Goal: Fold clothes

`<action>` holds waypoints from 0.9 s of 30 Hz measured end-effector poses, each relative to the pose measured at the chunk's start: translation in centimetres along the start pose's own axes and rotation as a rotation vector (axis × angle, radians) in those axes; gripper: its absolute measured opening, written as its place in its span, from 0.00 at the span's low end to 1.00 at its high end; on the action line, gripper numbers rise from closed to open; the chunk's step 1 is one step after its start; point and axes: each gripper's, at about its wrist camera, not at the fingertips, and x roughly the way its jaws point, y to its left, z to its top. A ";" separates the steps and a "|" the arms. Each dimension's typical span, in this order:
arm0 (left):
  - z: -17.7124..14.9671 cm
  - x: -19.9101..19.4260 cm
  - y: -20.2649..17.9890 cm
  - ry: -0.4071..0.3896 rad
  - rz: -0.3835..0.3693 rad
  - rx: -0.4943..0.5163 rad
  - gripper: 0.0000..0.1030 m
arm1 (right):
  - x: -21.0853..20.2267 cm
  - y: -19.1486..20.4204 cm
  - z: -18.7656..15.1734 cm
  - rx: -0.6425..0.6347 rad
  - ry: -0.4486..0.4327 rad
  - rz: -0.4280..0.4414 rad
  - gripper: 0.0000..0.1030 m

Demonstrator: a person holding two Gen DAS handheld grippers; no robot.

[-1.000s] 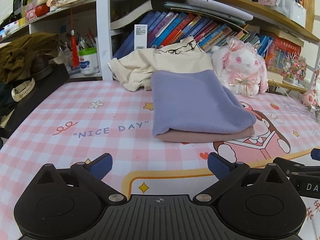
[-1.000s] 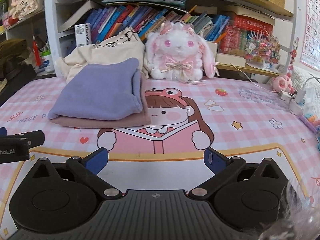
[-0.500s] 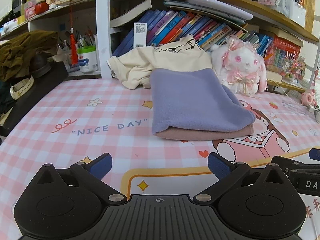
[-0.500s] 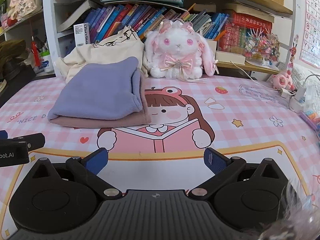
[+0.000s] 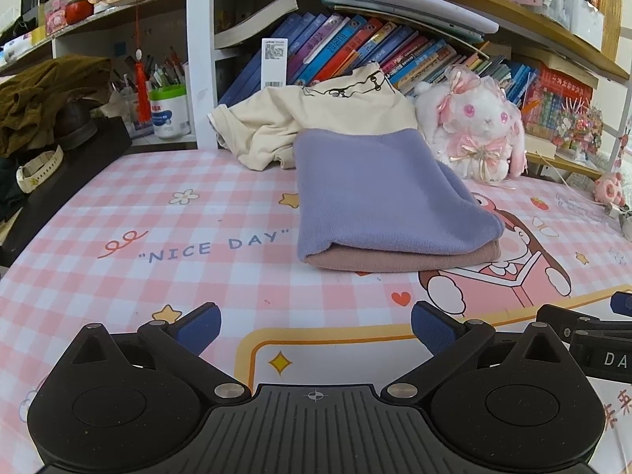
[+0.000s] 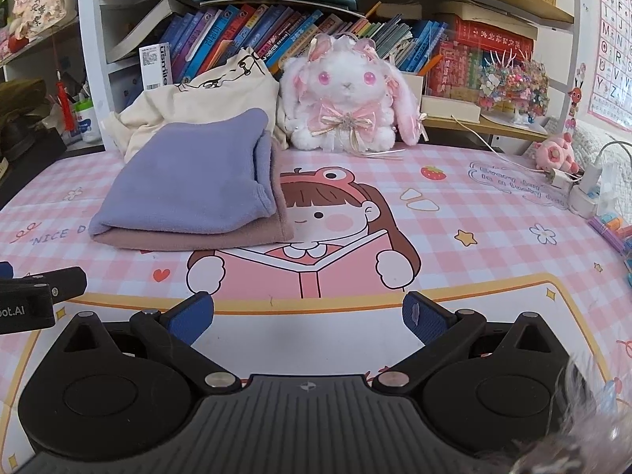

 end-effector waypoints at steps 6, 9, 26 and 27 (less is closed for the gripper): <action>0.0 0.1 0.0 0.003 0.001 -0.002 1.00 | 0.1 0.0 0.0 0.001 0.003 -0.002 1.00; 0.0 0.1 0.1 0.003 0.000 -0.002 1.00 | 0.1 0.0 0.1 -0.001 0.003 -0.004 1.00; -0.1 0.0 0.0 0.003 -0.008 -0.002 1.00 | 0.1 0.2 0.0 -0.005 0.009 0.003 1.00; -0.1 0.0 0.0 0.002 -0.010 -0.004 1.00 | 0.1 0.2 0.0 -0.006 0.009 0.003 1.00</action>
